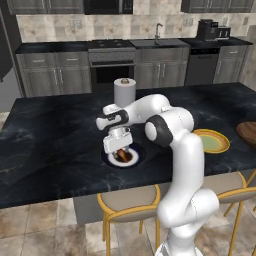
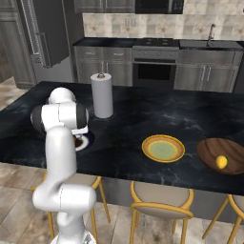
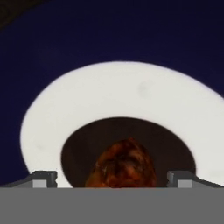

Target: Pick the chicken drumstick and lemon from their plates and place them in the bowl. Then put the bowl in the fridge.

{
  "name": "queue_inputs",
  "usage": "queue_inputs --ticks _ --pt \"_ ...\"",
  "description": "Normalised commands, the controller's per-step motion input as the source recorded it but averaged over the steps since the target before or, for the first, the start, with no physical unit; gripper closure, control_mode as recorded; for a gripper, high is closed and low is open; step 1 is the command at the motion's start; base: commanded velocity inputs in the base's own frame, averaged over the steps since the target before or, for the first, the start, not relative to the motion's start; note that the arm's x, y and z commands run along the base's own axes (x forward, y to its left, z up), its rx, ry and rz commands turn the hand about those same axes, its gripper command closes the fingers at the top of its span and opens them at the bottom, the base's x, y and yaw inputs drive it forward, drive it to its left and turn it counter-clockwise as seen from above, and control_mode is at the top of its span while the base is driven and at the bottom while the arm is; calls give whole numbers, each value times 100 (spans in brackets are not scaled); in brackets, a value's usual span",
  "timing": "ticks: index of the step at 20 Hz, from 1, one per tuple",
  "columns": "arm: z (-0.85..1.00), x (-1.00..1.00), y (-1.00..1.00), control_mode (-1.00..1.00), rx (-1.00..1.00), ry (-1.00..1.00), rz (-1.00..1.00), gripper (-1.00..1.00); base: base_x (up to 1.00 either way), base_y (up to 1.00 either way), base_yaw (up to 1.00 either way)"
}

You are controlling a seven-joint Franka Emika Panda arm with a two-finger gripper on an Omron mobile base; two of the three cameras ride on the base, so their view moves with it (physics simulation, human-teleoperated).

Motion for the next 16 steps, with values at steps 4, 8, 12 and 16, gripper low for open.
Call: queue_inputs --ticks 4,8,12,16 --pt "-13 -3 0 -100 0 -11 2 100 0 0 0" --pt "-16 -20 0 -100 2 -9 1 100 0 0 0" --pt "-5 -34 0 -100 1 -9 0 100 0 0 0" --pt "7 -32 -3 -100 6 -7 0 100 0 0 0"
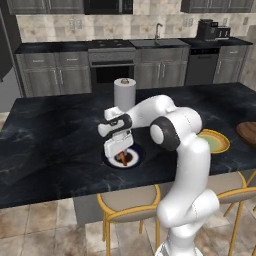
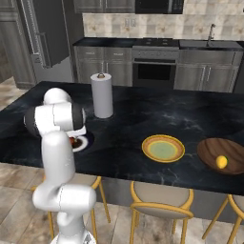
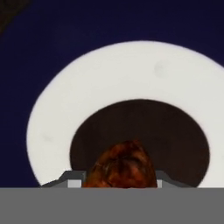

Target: Pick the chicken drumstick and lemon from their plates and place them in the bowl. Then put the bowl in the fridge.

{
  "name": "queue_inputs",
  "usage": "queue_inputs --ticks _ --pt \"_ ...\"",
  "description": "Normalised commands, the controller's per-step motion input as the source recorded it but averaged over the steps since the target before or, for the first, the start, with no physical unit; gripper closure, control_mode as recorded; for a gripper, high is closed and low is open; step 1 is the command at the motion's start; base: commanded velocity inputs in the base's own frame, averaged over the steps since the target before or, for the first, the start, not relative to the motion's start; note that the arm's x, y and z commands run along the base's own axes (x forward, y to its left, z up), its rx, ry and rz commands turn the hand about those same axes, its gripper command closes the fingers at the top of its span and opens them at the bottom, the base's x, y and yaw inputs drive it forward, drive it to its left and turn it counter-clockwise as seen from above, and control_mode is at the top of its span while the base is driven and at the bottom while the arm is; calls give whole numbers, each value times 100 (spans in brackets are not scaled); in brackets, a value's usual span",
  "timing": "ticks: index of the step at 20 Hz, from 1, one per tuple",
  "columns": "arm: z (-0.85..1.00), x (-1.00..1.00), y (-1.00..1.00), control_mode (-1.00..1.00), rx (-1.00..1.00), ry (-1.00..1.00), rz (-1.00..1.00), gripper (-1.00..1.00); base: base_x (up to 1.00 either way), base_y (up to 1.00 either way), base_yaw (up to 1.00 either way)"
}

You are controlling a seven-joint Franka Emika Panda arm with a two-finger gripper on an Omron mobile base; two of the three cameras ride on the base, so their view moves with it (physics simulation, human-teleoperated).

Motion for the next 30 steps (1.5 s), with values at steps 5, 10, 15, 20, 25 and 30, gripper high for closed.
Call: queue_inputs --ticks 5,10,15,20,25,30 --pt "55 -27 -6 -100 12 -13 0 100 0 0 0" --pt "63 -31 -21 -100 10 -10 1 100 0 0 0" --pt "48 -26 -44 -100 0 -7 0 100 0 0 0" --pt "38 -27 -51 -100 0 -16 0 100 0 0 0" --pt "34 -14 -54 -100 0 -21 0 100 0 0 0" --pt "36 -14 -52 -100 0 -16 -3 100 0 0 0"
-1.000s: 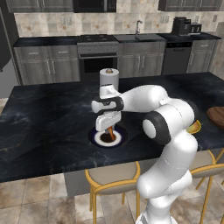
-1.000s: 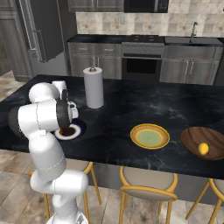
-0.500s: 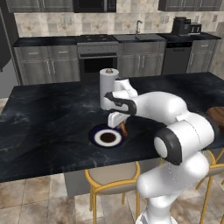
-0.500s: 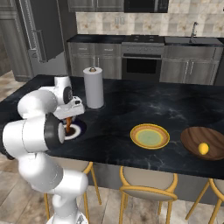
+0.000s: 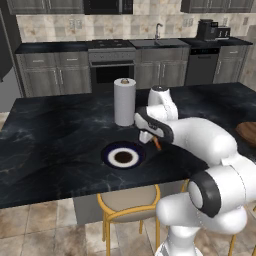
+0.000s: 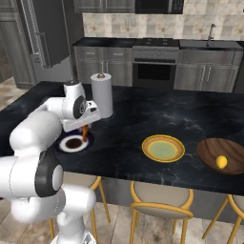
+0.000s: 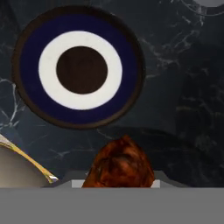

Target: Pick the chicken drumstick and lemon from their plates and place them in the bowl. Then put the bowl in the fridge.

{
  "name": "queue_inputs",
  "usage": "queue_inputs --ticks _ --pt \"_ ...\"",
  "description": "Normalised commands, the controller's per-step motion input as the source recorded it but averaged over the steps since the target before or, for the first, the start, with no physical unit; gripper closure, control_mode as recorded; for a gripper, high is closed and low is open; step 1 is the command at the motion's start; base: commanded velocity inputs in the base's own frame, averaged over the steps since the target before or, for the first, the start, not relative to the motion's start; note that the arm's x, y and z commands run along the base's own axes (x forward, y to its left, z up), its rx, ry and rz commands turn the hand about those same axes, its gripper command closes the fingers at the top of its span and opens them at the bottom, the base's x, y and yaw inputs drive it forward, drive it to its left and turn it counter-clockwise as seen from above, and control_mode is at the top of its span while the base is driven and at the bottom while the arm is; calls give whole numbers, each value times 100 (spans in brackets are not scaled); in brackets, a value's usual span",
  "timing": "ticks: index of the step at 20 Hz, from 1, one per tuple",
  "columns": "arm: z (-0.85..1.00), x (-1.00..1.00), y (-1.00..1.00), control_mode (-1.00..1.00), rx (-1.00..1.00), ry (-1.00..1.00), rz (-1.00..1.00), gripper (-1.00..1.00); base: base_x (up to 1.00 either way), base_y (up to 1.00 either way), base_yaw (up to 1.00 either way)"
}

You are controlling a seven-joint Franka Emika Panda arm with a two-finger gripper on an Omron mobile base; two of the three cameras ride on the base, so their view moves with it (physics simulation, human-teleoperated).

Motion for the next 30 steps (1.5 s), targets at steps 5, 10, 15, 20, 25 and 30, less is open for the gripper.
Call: queue_inputs --ticks 5,10,15,20,25,30 --pt "25 -21 -48 -100 1 -18 -14 100 0 0 0" --pt "10 -11 -43 -100 1 -13 -21 100 0 0 0" --pt "17 1 -31 -100 5 6 -17 100 0 0 0" --pt "16 3 -8 -100 0 17 -14 100 0 0 0" --pt "6 0 -9 -100 0 14 -18 100 0 0 0" --pt "0 -1 -3 -100 0 0 -8 100 0 0 0"
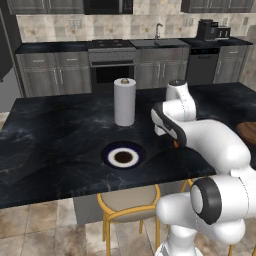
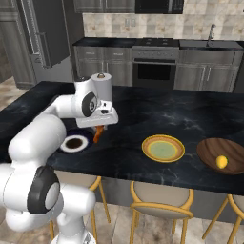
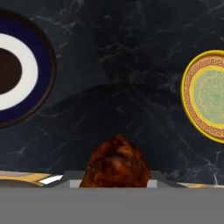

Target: Pick the chicken drumstick and lemon from their plates and place them in the bowl. Then put the bowl in the fridge.

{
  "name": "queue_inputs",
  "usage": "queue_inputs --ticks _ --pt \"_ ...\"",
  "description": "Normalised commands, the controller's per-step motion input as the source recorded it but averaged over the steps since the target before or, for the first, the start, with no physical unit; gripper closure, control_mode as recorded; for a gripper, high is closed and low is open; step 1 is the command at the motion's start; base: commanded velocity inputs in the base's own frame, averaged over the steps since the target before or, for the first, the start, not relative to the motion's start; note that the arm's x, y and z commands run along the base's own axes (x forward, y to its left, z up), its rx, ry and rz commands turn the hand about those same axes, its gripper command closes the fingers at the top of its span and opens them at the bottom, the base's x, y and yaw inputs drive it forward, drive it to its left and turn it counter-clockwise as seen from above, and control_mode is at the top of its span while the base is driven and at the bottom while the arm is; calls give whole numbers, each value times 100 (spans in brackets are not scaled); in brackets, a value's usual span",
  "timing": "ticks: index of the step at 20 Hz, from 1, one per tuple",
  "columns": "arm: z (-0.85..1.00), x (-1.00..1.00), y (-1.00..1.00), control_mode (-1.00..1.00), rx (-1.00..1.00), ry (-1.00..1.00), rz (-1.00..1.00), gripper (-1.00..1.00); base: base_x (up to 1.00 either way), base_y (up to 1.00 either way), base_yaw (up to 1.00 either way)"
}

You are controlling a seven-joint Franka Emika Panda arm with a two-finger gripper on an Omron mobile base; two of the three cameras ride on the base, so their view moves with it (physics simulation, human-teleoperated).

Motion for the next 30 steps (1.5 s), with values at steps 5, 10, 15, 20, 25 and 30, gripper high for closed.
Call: queue_inputs --ticks 5,10,15,20,25,30 --pt "0 0 0 -100 0 0 0 100 0 0 0" --pt "0 0 0 -100 0 0 0 100 0 0 0" --pt "0 0 0 100 0 0 0 100 0 0 0" --pt "0 0 0 100 0 0 0 100 0 0 0" --pt "0 0 0 100 0 0 0 100 0 0 0" --pt "0 0 0 100 0 0 0 100 -2 -18 0"
